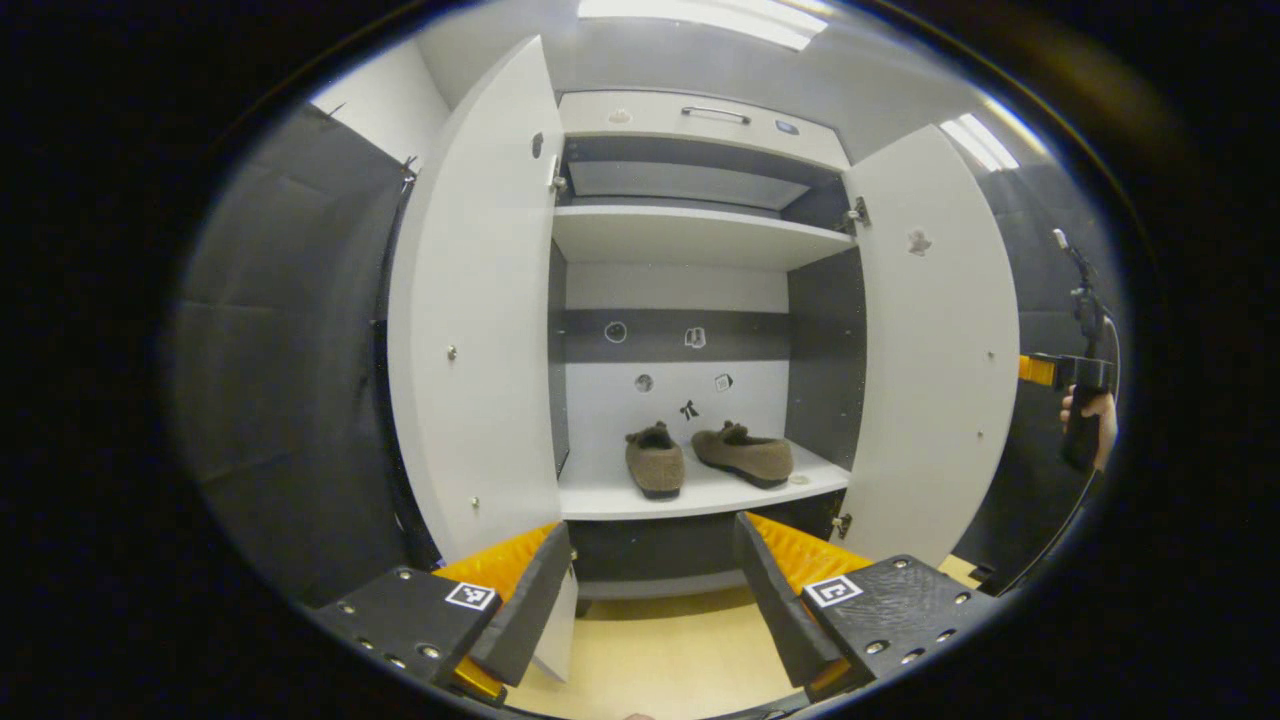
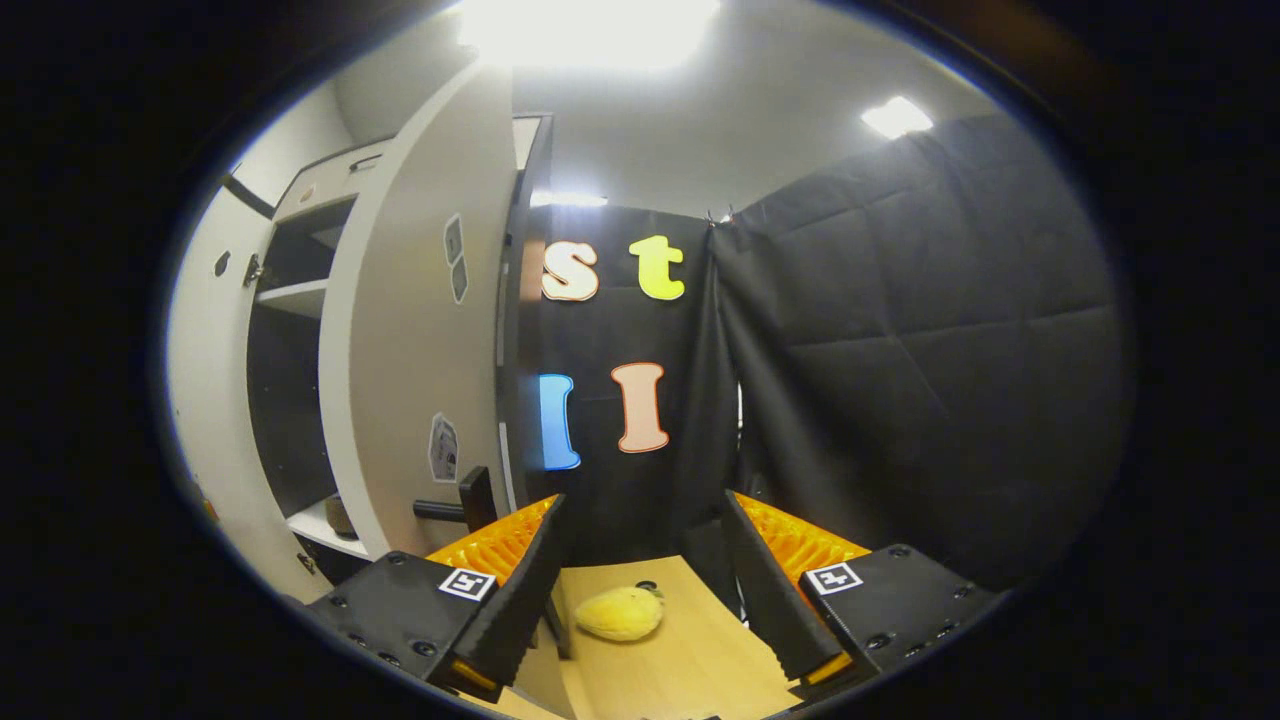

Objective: Grab one shoe with the right hand and put it into the shoe cabinet, grab the other shoe with the left hand and put it into the shoe cabinet; then close the right door with the right hand and the left door with the left hand.

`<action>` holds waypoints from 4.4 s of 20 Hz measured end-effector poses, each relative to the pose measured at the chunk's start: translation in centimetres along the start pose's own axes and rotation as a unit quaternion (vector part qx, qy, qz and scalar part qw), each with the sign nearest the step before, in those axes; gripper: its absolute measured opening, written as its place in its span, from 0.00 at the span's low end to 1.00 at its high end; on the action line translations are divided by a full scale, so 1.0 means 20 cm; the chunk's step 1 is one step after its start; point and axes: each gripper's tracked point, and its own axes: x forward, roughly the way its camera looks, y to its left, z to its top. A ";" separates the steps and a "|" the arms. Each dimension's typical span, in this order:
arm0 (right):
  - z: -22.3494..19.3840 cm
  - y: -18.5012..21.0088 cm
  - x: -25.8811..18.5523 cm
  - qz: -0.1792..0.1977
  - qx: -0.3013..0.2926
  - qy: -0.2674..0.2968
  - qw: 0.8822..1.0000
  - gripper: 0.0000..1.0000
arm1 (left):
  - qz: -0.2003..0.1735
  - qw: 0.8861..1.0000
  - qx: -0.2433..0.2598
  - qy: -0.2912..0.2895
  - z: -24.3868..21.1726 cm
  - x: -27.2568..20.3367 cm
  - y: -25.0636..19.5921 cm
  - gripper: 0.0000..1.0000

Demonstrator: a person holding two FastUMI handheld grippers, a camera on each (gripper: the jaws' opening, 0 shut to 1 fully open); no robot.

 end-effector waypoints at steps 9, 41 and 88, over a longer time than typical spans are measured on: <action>-0.02 0.37 -0.09 0.045 0.033 0.009 0.998 0.97 | -0.032 0.999 0.005 -0.006 -0.05 -0.09 0.13 0.95; -0.32 0.85 -0.24 0.085 0.043 0.068 0.993 0.98 | 0.114 0.990 -0.052 -0.064 0.23 -0.03 1.41 1.00; -0.40 0.46 0.32 0.189 0.081 0.093 0.974 0.98 | 0.156 0.984 -0.064 -0.067 0.24 0.27 0.11 1.00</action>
